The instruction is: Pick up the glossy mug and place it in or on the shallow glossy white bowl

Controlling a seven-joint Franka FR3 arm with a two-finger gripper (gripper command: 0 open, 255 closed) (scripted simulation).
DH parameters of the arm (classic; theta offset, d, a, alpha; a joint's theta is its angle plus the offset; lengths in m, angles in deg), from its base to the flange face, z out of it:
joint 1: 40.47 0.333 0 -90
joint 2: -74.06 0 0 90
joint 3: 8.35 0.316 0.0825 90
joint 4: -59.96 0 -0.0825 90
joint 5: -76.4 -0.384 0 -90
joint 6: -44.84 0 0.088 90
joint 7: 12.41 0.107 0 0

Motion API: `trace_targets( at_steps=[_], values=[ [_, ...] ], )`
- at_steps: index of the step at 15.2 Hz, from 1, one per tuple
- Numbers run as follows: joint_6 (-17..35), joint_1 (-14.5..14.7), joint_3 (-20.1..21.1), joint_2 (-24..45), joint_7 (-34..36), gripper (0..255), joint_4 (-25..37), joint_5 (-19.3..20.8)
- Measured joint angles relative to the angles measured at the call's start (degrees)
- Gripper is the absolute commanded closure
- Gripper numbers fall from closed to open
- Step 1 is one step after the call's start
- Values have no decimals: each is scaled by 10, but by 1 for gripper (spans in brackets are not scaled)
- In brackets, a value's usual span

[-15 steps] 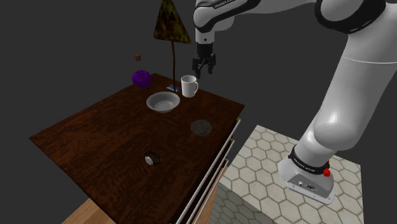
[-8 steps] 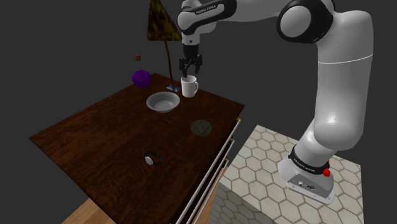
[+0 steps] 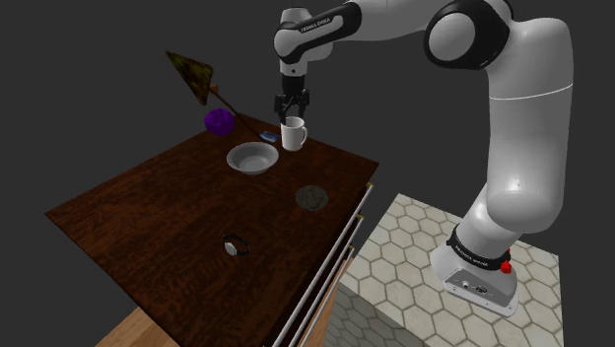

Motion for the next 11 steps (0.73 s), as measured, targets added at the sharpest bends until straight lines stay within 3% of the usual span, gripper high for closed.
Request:
trace_targets(
  at_steps=[6, 7, 11],
  values=[
    [15, 3, -5, 1, -5, 0, -8, -7],
    [18, 3, -4, 0, -4, 255, -11, -8],
    [-6, 4, -5, 10, 13, 255, 10, -13]
  ],
)
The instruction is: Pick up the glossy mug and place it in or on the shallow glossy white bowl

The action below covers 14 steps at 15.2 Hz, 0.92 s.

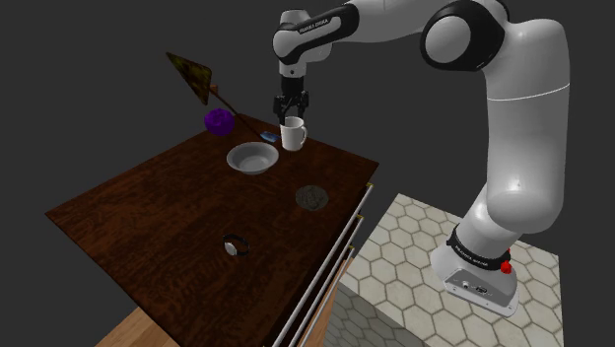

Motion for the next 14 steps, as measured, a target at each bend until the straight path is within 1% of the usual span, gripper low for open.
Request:
trace_targets(
  at_steps=[2, 5, 8, 11, 12, 13, 14],
  values=[
    [-2, 0, 0, 0, 0, 255, 1, 0],
    [19, 0, 0, -5, -11, 255, -11, -7],
    [14, 3, -4, -5, -13, 255, -11, -4],
    [-17, 6, -10, -1, -16, 255, 4, -11],
    [-20, 8, -12, -5, -19, 255, -2, -7],
    [-36, 10, -14, -2, -15, 255, 6, -3],
    [-40, 10, -15, -1, -13, 255, 8, -1]
  ],
)
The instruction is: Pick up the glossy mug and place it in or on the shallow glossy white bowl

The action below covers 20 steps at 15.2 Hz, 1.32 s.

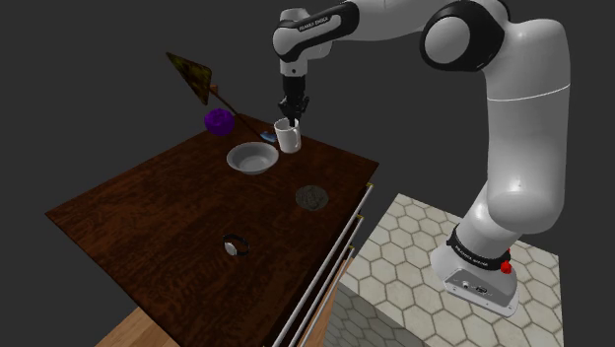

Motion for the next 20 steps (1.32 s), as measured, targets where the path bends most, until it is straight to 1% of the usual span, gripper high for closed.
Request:
trace_targets(
  at_steps=[1, 3, 4, 5, 6, 7, 8, 10, 11, 12, 13, 16, 18, 20],
  values=[
    [-13, 0, 0, 2, 1, 255, 6, 1],
    [-20, 1, -2, -9, -2, 255, -2, 2],
    [-36, 1, -2, -6, 4, 255, 9, 2],
    [-62, 0, -3, -2, 3, 255, 22, -1],
    [-69, 0, -4, -7, 1, 255, 22, -6],
    [-89, -1, -6, -1, 1, 255, 37, -19],
    [-92, 0, -9, -5, -2, 255, 38, -34],
    [-91, 5, -22, -14, -3, 255, 41, -83],
    [-85, 11, -32, -18, -5, 255, 38, -99],
    [-89, 17, -43, -19, -8, 255, 42, -104],
    [-107, 26, -52, -14, -7, 255, 53, -103],
    [-130, 50, -75, -23, -2, 255, 64, -55],
    [-122, 61, -80, -22, 17, 255, 86, -31],
    [-115, 77, -78, -33, 38, 255, 80, -23]
  ],
)
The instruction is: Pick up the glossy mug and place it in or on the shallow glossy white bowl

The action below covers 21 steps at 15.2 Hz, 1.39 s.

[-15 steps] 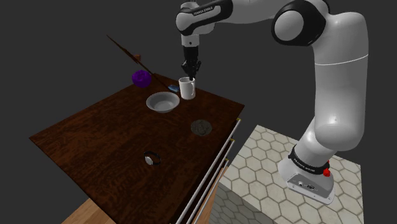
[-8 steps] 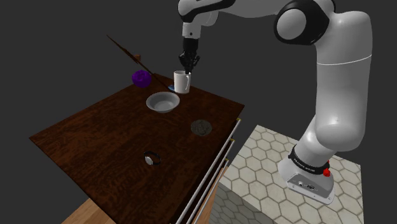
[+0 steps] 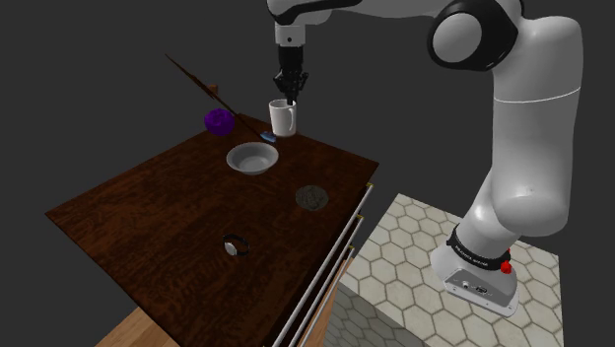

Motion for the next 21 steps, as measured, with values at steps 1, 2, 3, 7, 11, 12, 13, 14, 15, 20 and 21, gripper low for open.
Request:
trace_targets(
  at_steps=[1, 2, 3, 7, 11, 12, 13, 14, 15, 20, 21],
  values=[
    [0, 8, 3, -1, 11, 255, 1, 1],
    [1, 15, 5, -4, 20, 255, -1, 3],
    [1, 23, 9, -3, 33, 255, 2, 3],
    [-9, 57, 24, 2, 83, 255, 23, 3],
    [-7, 81, 34, -1, 117, 255, 22, 4],
    [0, 82, 34, 0, 118, 255, 16, 4],
    [4, 82, 35, 4, 117, 255, 15, 4],
    [11, 83, 35, 4, 118, 255, 9, 4],
    [18, 84, 35, 3, 117, 255, 1, 4],
    [53, 86, 36, 8, 114, 255, -30, 2],
    [60, 86, 36, 9, 113, 255, -36, 2]
  ],
)
